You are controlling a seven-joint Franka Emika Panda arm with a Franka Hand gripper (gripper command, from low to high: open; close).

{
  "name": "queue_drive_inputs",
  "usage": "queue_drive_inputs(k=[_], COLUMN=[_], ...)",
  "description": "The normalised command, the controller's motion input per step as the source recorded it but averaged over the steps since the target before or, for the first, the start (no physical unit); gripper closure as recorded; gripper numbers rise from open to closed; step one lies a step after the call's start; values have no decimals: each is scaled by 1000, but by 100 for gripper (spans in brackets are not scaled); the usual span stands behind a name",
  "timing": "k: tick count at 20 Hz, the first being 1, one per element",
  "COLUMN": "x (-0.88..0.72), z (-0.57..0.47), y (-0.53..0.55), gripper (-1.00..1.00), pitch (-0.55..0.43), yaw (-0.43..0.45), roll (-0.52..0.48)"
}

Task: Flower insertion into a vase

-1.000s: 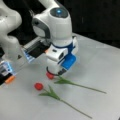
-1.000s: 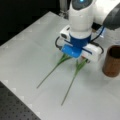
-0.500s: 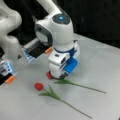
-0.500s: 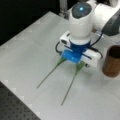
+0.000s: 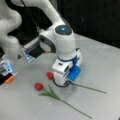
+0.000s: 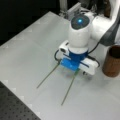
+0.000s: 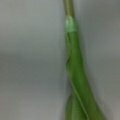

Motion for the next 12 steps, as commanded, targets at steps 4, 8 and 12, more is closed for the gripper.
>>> queue_drive_inputs(k=[4, 8, 12], x=[209, 199, 192], z=[-73, -70, -42], y=[4, -27, -35], gripper=[-100, -100, -100], pitch=[-38, -13, -3], yaw=[-36, -68, -116], roll=[-3, 40, 60])
